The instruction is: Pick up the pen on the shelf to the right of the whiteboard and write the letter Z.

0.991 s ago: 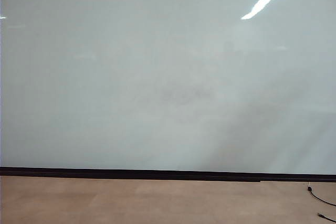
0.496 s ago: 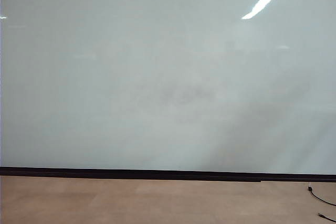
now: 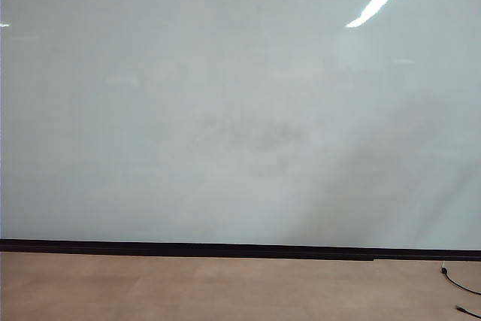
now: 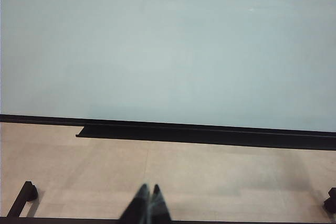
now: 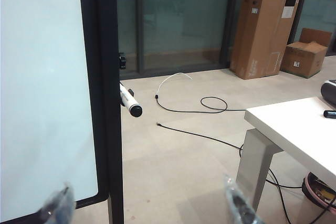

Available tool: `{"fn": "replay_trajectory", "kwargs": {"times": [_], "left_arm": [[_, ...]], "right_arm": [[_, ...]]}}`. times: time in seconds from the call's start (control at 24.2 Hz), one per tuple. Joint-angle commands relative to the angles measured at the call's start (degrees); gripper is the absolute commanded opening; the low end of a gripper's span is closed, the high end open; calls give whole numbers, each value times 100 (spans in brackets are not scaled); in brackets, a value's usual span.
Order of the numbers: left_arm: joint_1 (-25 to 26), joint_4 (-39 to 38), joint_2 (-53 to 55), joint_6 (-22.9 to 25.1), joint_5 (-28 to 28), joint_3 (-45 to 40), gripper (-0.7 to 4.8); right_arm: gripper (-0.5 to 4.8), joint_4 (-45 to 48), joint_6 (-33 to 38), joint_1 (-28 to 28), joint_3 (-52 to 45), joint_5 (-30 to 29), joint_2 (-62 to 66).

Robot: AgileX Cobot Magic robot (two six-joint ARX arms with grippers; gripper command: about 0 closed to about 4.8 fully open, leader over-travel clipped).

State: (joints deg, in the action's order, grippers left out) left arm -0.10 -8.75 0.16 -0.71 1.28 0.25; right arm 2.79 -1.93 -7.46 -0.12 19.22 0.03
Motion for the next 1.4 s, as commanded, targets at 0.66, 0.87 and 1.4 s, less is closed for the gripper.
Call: {"fn": "replay_trajectory", "kwargs": {"times": [0.66,0.87,1.4], "left_arm": [[-2,63,2,26,2,13,-4],[0,63,2,26,2,13,-5],[0,63,2,26,2,13,-5]], "right_arm": [[375,2052,-118,-146,302,-299,2249],[401,2855,-111,-702,391,-1036,3344],[401,4524,-127,-1248,391,-1818,4970]]}}
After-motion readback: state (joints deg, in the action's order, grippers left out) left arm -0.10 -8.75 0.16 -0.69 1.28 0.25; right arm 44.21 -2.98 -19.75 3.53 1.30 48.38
